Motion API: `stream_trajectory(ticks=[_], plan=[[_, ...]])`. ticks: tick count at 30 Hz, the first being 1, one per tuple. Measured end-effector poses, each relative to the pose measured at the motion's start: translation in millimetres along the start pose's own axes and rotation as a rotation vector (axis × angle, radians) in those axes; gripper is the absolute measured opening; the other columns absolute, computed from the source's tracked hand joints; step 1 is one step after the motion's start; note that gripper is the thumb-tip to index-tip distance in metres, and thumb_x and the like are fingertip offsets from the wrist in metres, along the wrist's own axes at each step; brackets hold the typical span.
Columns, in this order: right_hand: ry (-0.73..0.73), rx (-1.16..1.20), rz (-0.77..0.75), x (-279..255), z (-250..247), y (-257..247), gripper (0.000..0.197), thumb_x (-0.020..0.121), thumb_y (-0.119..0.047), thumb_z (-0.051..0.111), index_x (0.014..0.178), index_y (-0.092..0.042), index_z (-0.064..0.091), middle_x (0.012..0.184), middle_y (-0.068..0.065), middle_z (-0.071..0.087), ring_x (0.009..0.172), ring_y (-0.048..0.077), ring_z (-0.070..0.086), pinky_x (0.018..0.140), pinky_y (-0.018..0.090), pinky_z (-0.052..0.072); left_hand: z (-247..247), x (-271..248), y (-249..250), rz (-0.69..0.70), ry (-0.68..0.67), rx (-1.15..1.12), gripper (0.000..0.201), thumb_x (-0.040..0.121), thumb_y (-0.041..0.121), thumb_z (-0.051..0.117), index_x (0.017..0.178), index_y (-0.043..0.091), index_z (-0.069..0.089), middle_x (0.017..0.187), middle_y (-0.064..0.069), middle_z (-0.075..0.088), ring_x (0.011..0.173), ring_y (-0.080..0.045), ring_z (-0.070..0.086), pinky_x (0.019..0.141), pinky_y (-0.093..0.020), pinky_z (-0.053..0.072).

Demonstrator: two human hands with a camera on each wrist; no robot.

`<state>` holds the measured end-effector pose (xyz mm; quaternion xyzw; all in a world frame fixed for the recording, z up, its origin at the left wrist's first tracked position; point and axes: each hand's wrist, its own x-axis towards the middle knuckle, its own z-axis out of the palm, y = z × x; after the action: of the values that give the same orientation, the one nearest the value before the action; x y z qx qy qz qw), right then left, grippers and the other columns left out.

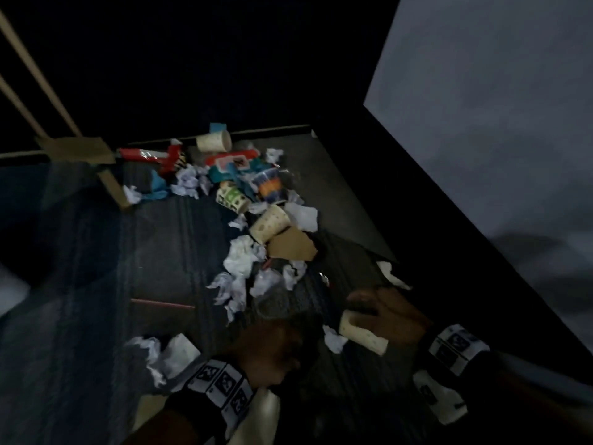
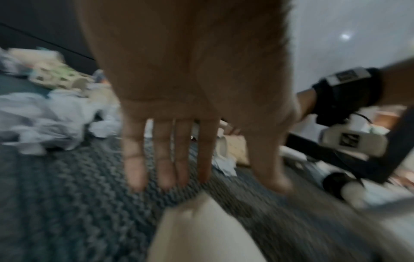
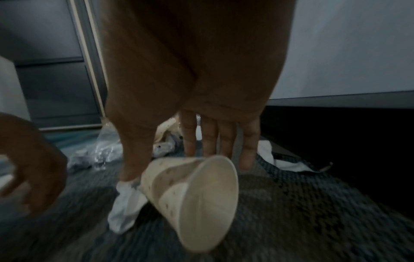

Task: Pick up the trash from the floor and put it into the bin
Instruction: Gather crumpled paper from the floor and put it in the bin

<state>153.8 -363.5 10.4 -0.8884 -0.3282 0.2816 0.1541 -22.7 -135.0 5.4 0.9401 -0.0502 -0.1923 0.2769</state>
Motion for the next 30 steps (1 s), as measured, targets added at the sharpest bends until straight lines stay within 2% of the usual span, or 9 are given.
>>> stream_trajectory(ticks=[4,8,11,14,15,18,23,27,30], plan=[[-0.075,-0.113,0.071,-16,13,11,0.087,0.067,-0.059,0.079,0.141,-0.028,0.045,0.135,-0.005,0.053,0.122,0.017,0.053,0.096,0.031,0.045,22,5,15,-0.073,-0.247,0.139,0.069,0.072,0.064,0.065,0.129,0.028,0.052,0.135,0.001,0.050,0.123,-0.025,0.048,0.097,-0.034,0.041],[-0.059,-0.214,0.083,-19,26,13,0.085,0.072,-0.052,0.078,0.143,-0.023,0.042,0.137,0.002,0.052,0.121,0.023,0.054,0.096,0.035,0.046,35,4,12,-0.084,-0.333,0.190,0.084,0.058,0.063,0.076,0.129,0.031,0.047,0.129,0.002,0.052,0.118,-0.026,0.052,0.097,-0.037,0.045],[0.001,-0.221,0.077,-18,35,15,0.078,0.072,-0.054,0.076,0.138,-0.024,0.048,0.132,0.001,0.056,0.115,0.023,0.057,0.092,0.037,0.048,39,5,16,-0.119,-0.358,0.137,0.060,0.071,0.033,0.078,0.125,0.020,0.055,0.124,-0.005,0.056,0.116,-0.029,0.053,0.096,-0.036,0.046],[0.059,-0.186,0.087,-15,34,13,0.077,0.070,-0.057,0.076,0.135,-0.025,0.049,0.129,0.001,0.056,0.113,0.023,0.057,0.090,0.038,0.047,31,5,15,-0.184,-0.347,0.067,0.014,0.077,0.014,0.071,0.088,0.011,0.063,0.087,-0.006,0.059,0.101,-0.034,0.061,0.083,-0.038,0.051],[0.070,-0.181,0.077,-14,33,12,0.077,0.071,-0.056,0.076,0.136,-0.024,0.048,0.129,0.002,0.057,0.114,0.024,0.056,0.091,0.038,0.046,31,4,11,-0.206,-0.344,0.042,0.015,0.076,0.018,0.073,0.084,0.009,0.063,0.084,-0.006,0.057,0.097,-0.033,0.062,0.081,-0.038,0.051],[0.094,-0.116,0.047,-11,30,8,0.074,0.074,-0.046,0.079,0.135,-0.018,0.049,0.127,0.007,0.059,0.114,0.029,0.057,0.091,0.038,0.045,39,-9,3,-0.324,-0.362,0.000,0.041,0.069,0.041,0.081,0.093,0.011,0.064,0.104,-0.009,0.064,0.101,-0.028,0.062,0.087,-0.038,0.051],[0.129,-0.065,-0.005,-6,28,-7,0.073,0.072,-0.051,0.079,0.133,-0.023,0.050,0.126,0.003,0.060,0.110,0.026,0.059,0.088,0.035,0.045,59,-18,4,-0.438,-0.203,0.007,0.055,0.075,0.025,0.073,0.123,0.007,0.055,0.115,-0.009,0.061,0.108,-0.026,0.060,0.090,-0.031,0.048],[0.073,-0.009,-0.033,-7,32,-21,0.081,0.063,-0.075,0.068,0.130,-0.033,0.049,0.125,-0.005,0.060,0.107,0.022,0.060,0.087,0.044,0.050,25,-17,1,-0.435,-0.229,-0.087,0.036,0.081,0.025,0.072,0.112,0.009,0.061,0.091,-0.003,0.054,0.094,-0.018,0.053,0.079,-0.027,0.041],[-0.019,0.042,-0.036,-7,36,-35,0.077,0.069,-0.061,0.076,0.133,-0.028,0.049,0.129,-0.002,0.057,0.112,0.023,0.058,0.093,0.046,0.049,5,-20,-6,-0.410,-0.177,-0.126,0.026,0.077,0.031,0.074,0.089,0.016,0.057,0.094,-0.008,0.052,0.083,-0.019,0.047,0.071,-0.028,0.036]])
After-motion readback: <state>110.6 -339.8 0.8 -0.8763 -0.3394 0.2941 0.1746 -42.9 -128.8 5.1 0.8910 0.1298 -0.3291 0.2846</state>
